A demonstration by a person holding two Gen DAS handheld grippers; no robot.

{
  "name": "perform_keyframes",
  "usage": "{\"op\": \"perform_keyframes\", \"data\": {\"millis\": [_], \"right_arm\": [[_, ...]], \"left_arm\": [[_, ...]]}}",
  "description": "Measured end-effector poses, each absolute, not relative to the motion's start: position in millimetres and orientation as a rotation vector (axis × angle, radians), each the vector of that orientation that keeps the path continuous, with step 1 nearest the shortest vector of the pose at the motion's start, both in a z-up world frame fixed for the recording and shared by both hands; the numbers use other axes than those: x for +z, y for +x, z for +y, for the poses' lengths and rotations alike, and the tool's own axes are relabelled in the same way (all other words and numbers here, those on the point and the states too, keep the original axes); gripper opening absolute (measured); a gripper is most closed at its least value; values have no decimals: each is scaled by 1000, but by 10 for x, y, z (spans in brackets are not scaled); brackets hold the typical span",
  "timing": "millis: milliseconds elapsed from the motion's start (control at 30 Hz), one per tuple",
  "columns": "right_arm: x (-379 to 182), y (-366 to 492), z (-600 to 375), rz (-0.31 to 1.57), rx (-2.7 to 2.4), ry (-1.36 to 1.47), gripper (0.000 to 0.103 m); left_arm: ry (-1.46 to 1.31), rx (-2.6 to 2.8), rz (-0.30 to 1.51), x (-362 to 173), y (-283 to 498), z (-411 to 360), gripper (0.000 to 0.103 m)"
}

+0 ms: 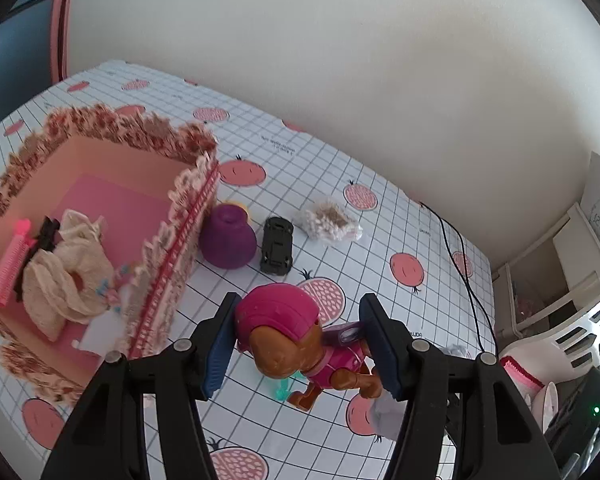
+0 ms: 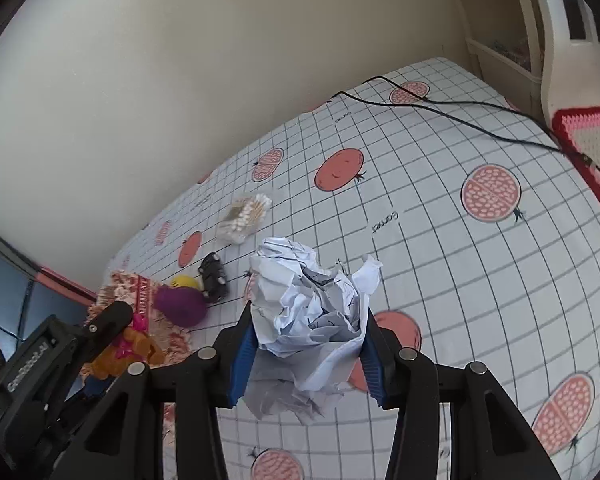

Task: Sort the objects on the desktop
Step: 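Lift the doll and paper and carry both over the gift box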

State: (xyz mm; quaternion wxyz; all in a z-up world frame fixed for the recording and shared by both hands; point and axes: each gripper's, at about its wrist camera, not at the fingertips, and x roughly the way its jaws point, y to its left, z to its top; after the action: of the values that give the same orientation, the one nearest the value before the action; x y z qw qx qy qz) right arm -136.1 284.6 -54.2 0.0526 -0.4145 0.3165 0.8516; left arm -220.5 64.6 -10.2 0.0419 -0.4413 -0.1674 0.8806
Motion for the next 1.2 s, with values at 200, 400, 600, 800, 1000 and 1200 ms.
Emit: {"op": "perform_keyframes", "data": {"millis": [200, 400, 600, 800, 1000, 1200], "right_arm": [[-197, -1254, 2838, 936, 2656, -1148, 49], [196, -1159, 2751, 884, 2746, -1007, 49], [583, -1036, 2579, 822, 2838, -863, 49], [855, -910, 2484, 780, 2891, -757, 49], [943, -892, 2399, 782, 2941, -735, 49], [960, -933, 2219, 755, 2965, -756, 49]], "left_arm": [[-1326, 2724, -586, 33, -2104, 473, 62], [-1238, 2751, -591, 265, -1996, 422, 62], [-1114, 2789, -599, 559, -1851, 382, 62], [-1002, 2841, -589, 817, -1747, 308, 62], [-935, 2886, -645, 944, -1665, 75, 62], [-919, 2927, -704, 947, -1636, -184, 62]]}}
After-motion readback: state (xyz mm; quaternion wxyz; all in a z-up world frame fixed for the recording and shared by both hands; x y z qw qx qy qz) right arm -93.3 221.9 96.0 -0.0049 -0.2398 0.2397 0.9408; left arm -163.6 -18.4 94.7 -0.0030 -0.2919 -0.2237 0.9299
